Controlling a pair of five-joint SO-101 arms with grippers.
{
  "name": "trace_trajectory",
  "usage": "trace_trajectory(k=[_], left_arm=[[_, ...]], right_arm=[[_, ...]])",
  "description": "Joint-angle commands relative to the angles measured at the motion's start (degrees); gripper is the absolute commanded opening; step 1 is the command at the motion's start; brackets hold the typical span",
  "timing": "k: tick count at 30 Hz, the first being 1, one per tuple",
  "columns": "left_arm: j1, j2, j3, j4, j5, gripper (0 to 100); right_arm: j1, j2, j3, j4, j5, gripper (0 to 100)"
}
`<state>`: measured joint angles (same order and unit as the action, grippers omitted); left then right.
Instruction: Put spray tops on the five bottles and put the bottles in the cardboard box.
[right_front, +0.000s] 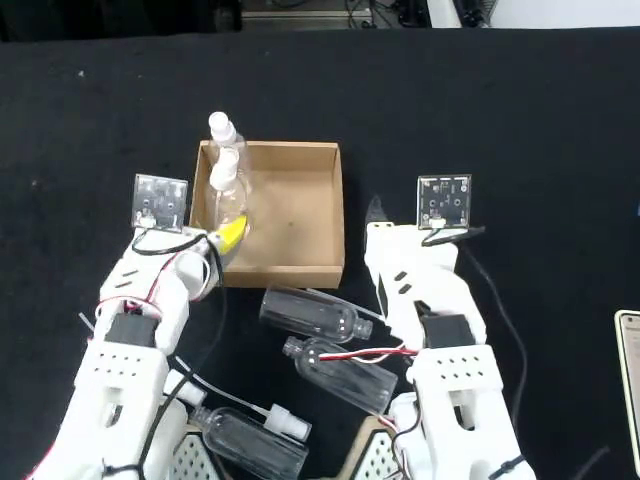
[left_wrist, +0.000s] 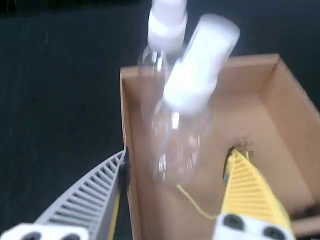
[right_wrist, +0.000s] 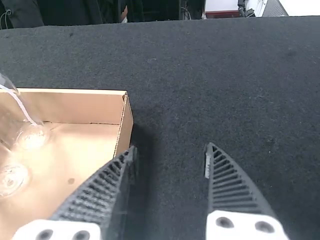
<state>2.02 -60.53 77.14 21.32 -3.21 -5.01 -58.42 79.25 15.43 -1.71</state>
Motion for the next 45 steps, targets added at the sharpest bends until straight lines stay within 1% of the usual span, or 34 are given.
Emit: trace_trajectory(k=[1, 3, 4, 5, 7, 9, 11, 14, 15, 16, 18, 21, 23, 25, 28, 34, 39, 45], left_arm=[[-0.75, -5.54, -3.38, 8.26, 0.00, 18], [-0.75, -7.74, -1.63, 9.41, 0.00, 7], [-0.75, -8.88, -0.48, 8.70, -0.09, 2], [-1.01, -10.02, 0.84, 7.47, -0.35, 3], [-2.86, -12.48, 3.91, 3.87, -0.44, 9], [-6.46, -15.21, 7.16, 0.26, -0.53, 10], [-10.77, -17.93, 10.42, -1.93, -0.53, 10], [-16.84, -22.95, 14.46, -2.99, -0.18, 8], [-18.42, -24.70, 15.78, -2.81, -0.09, 7], [-19.47, -26.55, 17.36, -2.81, -0.09, 5], [-20.79, -29.89, 20.18, -3.08, 0.00, 3], [-20.53, -33.23, 20.79, 0.35, 0.00, 3], [-19.65, -34.64, 20.79, 2.81, 0.09, 3], [-19.38, -34.99, 20.79, 3.69, 0.00, 3], [-19.30, -35.08, 20.79, 3.96, 0.00, 3], [-19.47, -35.08, 20.79, 3.96, -0.18, 3], [-19.47, -35.08, 20.79, 3.96, -0.26, 3], [-19.47, -35.08, 20.79, 3.96, -0.35, 3]], right_arm=[[1.14, -1.10, -0.75, -1.58, 0.44, 19.8], [1.23, -1.10, -1.10, -1.23, 0.35, 19.8], [1.23, -1.10, -1.63, -0.97, 0.35, 19.8], [1.23, -1.10, -2.24, -0.26, 0.35, 19.8], [1.23, -1.10, -4.18, 2.64, 0.35, 19.8], [1.14, -1.10, -6.46, 6.24, 0.35, 19.2], [1.14, -1.10, -9.10, 9.41, 0.35, 14.2], [0.79, -1.10, -13.67, 14.86, 0.35, 1.8], [0.53, -1.01, -15.52, 17.14, 0.35, 0.8], [-0.53, -0.84, -17.63, 19.52, 0.26, 2.1], [-4.04, -0.40, -21.32, 22.95, 0.35, 1.0], [-12.31, 2.77, -25.10, 23.91, 0.00, 1.0], [-17.58, 7.08, -26.77, 22.59, -0.09, 1.0], [-21.45, 12.35, -28.09, 19.87, -0.09, 1.0], [-24.70, 20.62, -30.29, 17.14, -0.09, 1.0], [-27.16, 33.10, -36.00, 16.70, -0.26, 1.0], [-27.96, 40.40, -40.40, 16.62, -6.07, 1.0], [-28.40, 48.84, -44.88, 16.62, -6.51, 1.0]])
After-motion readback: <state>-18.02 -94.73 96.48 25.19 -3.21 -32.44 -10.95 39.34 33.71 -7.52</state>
